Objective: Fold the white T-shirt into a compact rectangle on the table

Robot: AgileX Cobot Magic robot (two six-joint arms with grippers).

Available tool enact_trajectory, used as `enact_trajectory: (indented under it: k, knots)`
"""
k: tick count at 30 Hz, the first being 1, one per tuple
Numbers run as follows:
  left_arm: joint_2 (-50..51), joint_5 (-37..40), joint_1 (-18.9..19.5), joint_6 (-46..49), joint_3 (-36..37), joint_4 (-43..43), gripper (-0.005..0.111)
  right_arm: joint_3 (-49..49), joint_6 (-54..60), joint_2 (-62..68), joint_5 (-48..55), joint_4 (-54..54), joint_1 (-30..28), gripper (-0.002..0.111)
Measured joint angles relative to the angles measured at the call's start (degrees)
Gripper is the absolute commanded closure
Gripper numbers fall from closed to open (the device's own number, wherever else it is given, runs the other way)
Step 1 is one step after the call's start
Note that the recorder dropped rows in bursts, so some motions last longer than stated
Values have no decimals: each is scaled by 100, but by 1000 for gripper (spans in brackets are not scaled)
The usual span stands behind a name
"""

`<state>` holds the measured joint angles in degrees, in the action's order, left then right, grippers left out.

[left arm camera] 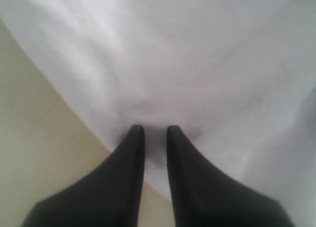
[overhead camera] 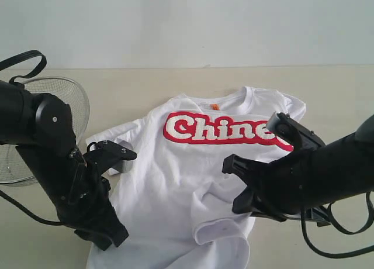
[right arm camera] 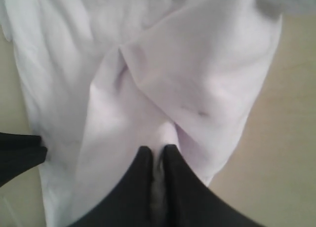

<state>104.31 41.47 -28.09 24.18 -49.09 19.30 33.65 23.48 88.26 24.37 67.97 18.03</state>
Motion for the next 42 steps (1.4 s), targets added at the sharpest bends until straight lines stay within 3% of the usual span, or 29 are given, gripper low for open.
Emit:
enact_trajectory:
  k: [12,21,30,42]
  knots:
    - [0,4,0,0,0,-24,91,0,-886,-518,-83,-1120,0,108]
    - [0,18,0,0,0,-24,91,0,-2194,-1139,-50,-2810,0,108]
    - [0,41,0,0,0,-34,91,-10,-4232,-1725,503,-5274,0,108]
    - [0,58,0,0,0,-45,91,-10,-5100,-2425,1975,-6678,-9,108]
